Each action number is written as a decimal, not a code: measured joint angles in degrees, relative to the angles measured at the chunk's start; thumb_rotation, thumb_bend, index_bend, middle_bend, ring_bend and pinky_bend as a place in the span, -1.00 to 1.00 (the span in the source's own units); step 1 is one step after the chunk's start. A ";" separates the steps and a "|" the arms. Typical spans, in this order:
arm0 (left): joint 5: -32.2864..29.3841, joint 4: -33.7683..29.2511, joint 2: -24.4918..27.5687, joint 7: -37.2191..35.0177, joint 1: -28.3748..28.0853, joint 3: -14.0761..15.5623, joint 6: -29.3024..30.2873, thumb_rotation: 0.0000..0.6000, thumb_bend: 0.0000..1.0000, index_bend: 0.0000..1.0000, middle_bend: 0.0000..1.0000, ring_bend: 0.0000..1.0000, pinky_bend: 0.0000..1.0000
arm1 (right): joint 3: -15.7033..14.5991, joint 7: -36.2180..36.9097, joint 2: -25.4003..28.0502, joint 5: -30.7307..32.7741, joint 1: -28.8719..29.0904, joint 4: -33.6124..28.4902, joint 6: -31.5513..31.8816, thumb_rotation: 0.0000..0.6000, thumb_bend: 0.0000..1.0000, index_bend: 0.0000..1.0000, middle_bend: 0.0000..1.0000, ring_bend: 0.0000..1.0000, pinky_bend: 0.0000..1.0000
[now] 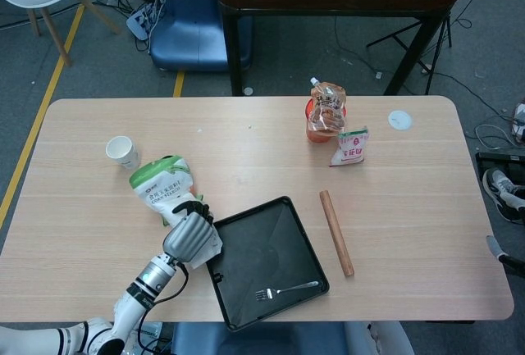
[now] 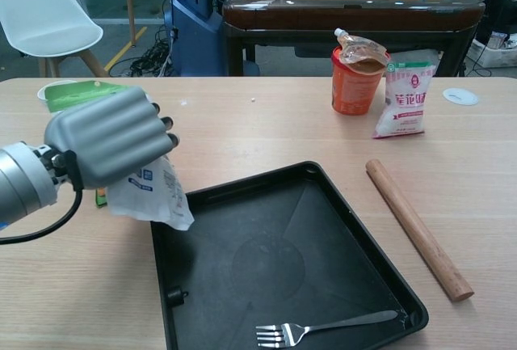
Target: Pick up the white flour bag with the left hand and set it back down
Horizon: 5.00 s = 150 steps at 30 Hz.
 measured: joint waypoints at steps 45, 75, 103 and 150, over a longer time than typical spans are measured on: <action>-35.36 2.18 -0.40 -72.51 -4.53 -18.95 -15.15 1.00 -0.54 -0.11 0.26 0.07 0.24 | -0.09 0.55 -0.55 0.31 -0.04 0.67 -0.89 1.00 -0.50 -0.49 -0.36 -0.62 -0.67; -25.95 22.05 -8.90 -93.07 -10.89 -17.81 -24.94 1.00 -0.54 -0.18 0.17 0.00 0.06 | 0.02 1.69 -1.38 1.70 -0.32 2.79 -1.70 1.00 -0.50 -0.49 -0.36 -0.61 -0.67; -22.91 22.60 -6.71 -99.01 -10.75 -15.45 -27.27 1.00 -0.55 -0.95 -0.58 -0.61 -0.24 | 0.24 0.17 -1.52 1.71 0.07 1.70 -1.95 1.00 -0.50 -0.49 -0.35 -0.60 -0.67; -17.64 -1.37 10.75 -102.91 -6.59 -12.73 -26.27 1.00 -0.55 -1.00 -0.79 -0.90 -0.51 | 0.51 0.28 -2.18 1.49 0.69 2.04 -2.25 1.00 -0.50 -0.49 -0.35 -0.60 -0.67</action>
